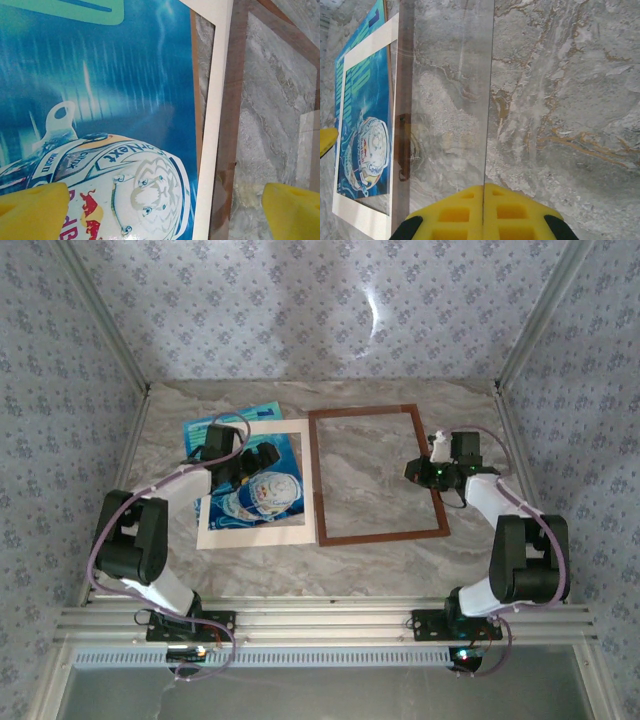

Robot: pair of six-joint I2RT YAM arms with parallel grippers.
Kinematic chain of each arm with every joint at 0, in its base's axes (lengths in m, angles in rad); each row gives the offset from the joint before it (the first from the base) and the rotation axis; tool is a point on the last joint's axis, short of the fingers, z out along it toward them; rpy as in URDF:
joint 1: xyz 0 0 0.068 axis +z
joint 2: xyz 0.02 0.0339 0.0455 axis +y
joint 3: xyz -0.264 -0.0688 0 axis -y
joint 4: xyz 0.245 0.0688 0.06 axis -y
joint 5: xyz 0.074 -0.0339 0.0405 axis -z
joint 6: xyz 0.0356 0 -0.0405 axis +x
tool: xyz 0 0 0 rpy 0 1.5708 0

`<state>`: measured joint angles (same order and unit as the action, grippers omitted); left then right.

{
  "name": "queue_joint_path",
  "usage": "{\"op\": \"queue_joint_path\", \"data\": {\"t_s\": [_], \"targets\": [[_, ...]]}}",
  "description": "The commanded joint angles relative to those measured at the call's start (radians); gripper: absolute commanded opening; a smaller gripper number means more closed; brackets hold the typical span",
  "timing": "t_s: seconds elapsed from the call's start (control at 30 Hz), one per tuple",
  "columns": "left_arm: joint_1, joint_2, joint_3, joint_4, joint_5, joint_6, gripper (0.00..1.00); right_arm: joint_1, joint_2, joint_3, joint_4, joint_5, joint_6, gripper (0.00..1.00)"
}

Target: Put the photo into the frame

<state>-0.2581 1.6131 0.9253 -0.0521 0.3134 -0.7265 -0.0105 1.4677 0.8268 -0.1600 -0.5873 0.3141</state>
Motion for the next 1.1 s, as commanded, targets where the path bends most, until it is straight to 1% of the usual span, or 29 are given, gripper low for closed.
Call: {"op": "queue_joint_path", "data": {"t_s": [0.0,0.47,0.77,1.07], "targets": [[-0.007,0.005,0.031,-0.006,-0.012,0.006,0.99,-0.014,0.012,0.009,-0.016,-0.008,-0.035,0.0],[-0.01,0.011,0.037,-0.011,-0.014,0.008,0.98,-0.049,0.008,0.012,-0.047,0.004,-0.056,0.0],[-0.012,0.016,0.039,-0.011,-0.01,0.008,0.99,-0.05,0.005,0.007,-0.028,-0.004,-0.046,0.0],[-0.012,0.019,0.041,-0.006,-0.006,0.007,0.99,-0.051,-0.034,0.009,-0.055,0.018,-0.06,0.0]]}}
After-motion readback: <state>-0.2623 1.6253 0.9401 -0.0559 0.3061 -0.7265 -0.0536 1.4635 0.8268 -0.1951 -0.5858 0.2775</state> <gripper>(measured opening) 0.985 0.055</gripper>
